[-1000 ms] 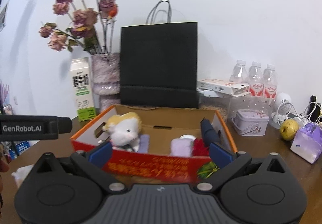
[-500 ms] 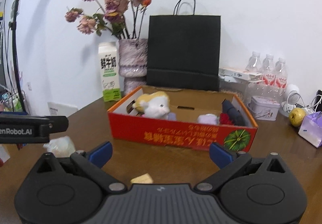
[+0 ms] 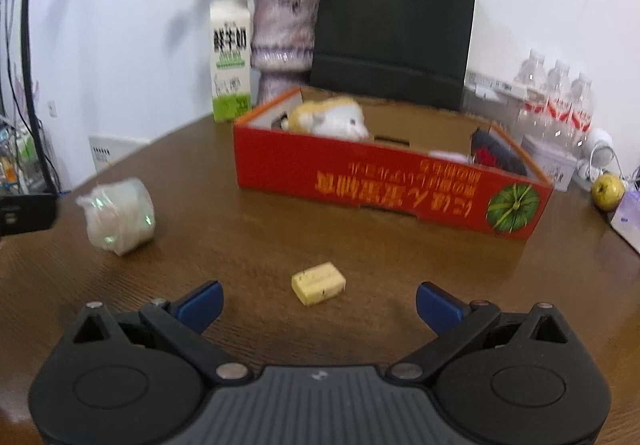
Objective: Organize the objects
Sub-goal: 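Grasp the yellow sponge with the right tool while the left tool grasps the plastic bag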
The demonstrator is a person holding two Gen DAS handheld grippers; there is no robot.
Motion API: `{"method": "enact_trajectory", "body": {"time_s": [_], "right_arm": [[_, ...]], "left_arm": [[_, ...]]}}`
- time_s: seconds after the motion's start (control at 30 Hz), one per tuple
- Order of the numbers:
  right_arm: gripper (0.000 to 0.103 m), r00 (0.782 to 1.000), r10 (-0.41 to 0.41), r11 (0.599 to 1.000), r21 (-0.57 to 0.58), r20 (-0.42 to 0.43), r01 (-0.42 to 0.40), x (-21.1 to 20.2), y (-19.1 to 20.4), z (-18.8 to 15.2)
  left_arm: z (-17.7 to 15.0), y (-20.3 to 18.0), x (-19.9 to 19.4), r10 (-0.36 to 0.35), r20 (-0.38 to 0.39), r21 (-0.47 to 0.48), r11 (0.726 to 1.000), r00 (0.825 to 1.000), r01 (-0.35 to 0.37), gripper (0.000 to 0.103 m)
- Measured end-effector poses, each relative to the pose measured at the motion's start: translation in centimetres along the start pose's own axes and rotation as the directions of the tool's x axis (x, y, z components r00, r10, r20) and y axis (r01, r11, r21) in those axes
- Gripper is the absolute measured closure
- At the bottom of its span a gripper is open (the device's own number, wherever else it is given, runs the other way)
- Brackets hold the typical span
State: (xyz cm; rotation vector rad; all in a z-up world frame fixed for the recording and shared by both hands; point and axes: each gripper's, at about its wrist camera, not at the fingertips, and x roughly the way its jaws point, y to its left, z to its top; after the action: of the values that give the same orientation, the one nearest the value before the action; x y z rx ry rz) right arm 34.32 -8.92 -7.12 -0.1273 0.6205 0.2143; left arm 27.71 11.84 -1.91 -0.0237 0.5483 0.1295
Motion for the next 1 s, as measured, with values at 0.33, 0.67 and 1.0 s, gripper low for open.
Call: {"method": "enact_trajectory", "body": {"time_s": [0.33,0.67,1.0], "right_arm": [[0.012,0.998,-0.017,0.998,0.067,-0.059,0.021,3.6,-0.4,0.2],[0.068,0.999,0.039,0.996,0.075,-0.011,-0.038,3.4,-0.3,0.3],[0.069,0.999,0.051,0.996,0.076,0.019,-0.052,2.8,-0.7,0.2]], "left_arm": [[-0.8,1.1,1.7,-0.003,-0.047,-0.007,1.000,0.999,0.002,0.000],[-0.3,0.3,2.7,-0.007,-0.060,0.005,1.000,0.998,0.007,0.000],[0.4,-0.9,3.7,-0.011,-0.068,0.023,1.000,0.998,0.012,0.000]]}}
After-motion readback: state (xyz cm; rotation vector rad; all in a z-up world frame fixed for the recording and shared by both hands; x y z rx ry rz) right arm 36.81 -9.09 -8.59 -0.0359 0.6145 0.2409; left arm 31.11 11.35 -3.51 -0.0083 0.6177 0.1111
